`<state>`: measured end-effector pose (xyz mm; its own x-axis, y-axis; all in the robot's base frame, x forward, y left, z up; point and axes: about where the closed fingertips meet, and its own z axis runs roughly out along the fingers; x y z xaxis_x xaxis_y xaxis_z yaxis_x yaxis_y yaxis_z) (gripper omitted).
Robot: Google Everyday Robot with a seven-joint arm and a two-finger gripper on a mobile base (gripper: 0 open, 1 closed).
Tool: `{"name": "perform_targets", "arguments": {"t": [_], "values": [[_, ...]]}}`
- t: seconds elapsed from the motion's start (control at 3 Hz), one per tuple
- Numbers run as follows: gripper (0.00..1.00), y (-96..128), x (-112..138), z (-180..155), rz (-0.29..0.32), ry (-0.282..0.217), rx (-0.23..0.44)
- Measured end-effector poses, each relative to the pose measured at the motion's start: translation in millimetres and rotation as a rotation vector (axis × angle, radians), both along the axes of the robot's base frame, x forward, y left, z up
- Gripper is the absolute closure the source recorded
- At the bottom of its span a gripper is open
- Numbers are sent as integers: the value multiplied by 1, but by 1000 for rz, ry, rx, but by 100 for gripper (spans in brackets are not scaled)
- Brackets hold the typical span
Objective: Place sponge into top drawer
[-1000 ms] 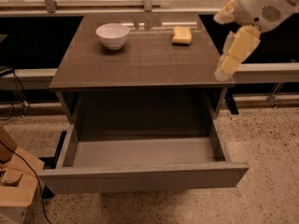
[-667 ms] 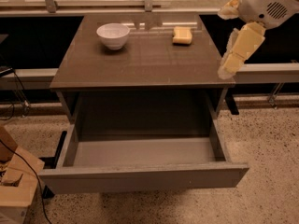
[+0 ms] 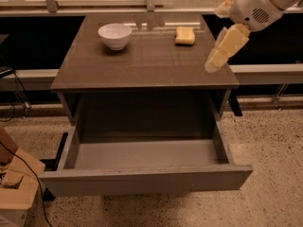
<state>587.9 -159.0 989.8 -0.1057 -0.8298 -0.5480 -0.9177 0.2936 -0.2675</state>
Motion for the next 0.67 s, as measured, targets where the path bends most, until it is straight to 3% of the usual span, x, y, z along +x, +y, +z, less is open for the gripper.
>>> {"name": "perform_targets", "arguments": {"t": [0.67], "values": [[0,15,84,-21,-93,-63,188]]}}
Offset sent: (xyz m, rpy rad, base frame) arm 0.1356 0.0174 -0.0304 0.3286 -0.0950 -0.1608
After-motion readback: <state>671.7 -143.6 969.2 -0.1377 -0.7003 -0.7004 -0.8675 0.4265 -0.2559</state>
